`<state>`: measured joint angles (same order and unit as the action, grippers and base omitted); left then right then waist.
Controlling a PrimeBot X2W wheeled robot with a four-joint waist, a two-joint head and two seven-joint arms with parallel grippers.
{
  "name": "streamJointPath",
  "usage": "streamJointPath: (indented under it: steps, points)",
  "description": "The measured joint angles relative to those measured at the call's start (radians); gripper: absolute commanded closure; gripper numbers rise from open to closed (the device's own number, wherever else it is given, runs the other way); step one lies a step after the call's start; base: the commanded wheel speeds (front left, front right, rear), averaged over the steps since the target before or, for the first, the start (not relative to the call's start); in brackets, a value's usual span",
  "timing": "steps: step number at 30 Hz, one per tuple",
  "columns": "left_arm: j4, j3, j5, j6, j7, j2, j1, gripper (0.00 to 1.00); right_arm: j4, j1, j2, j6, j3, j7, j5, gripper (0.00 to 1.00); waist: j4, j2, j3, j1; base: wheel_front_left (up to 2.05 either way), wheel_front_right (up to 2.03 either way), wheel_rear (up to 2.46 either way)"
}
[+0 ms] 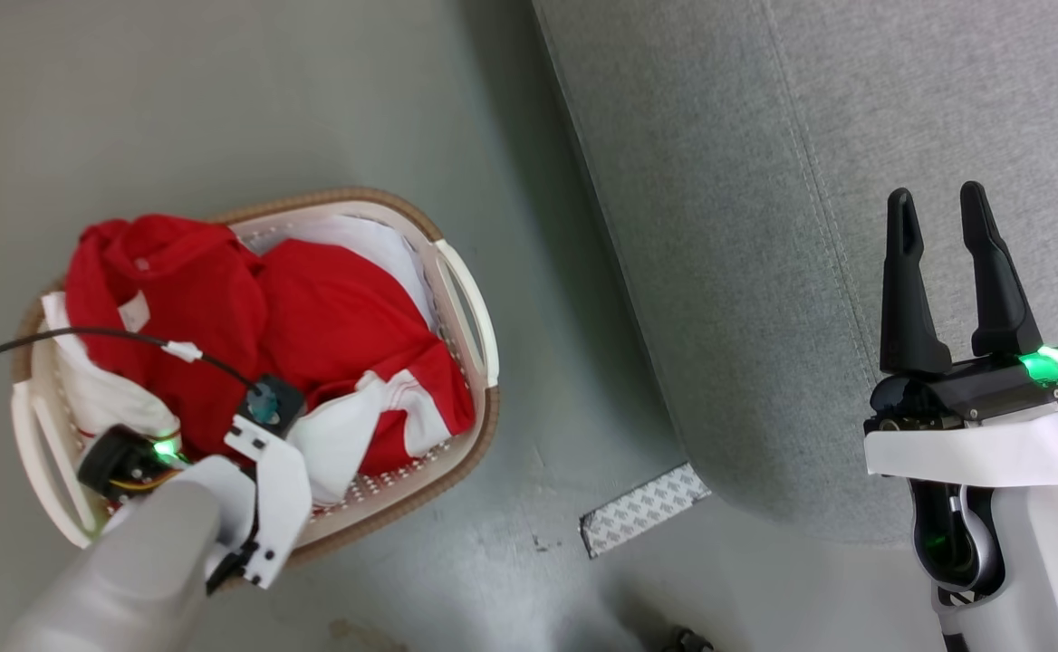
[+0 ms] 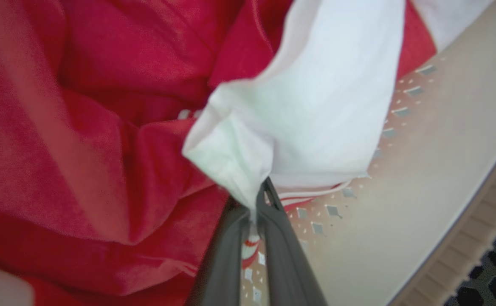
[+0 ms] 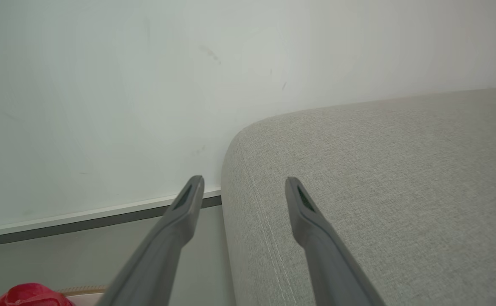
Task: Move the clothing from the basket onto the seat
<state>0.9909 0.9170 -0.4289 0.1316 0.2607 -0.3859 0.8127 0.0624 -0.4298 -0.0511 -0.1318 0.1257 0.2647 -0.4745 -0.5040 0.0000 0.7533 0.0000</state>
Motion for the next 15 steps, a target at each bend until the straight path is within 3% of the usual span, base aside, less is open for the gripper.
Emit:
streamJointPath:
  steps: [9,15]
  points:
    - [0.012,0.051,-0.081,0.0,-0.129,0.056,-0.046,1.0,0.02,0.001,0.0,0.0,-0.024,0.0,0.071,0.0,0.022,0.0,-0.108,0.0,0.0,0.0,0.0]
    - [0.026,0.072,-0.128,0.0,-0.259,0.128,-0.081,1.0,0.047,0.034,0.001,0.0,-0.037,0.0,0.138,0.0,0.067,0.0,-0.255,-0.0001,0.0,0.0,0.0]
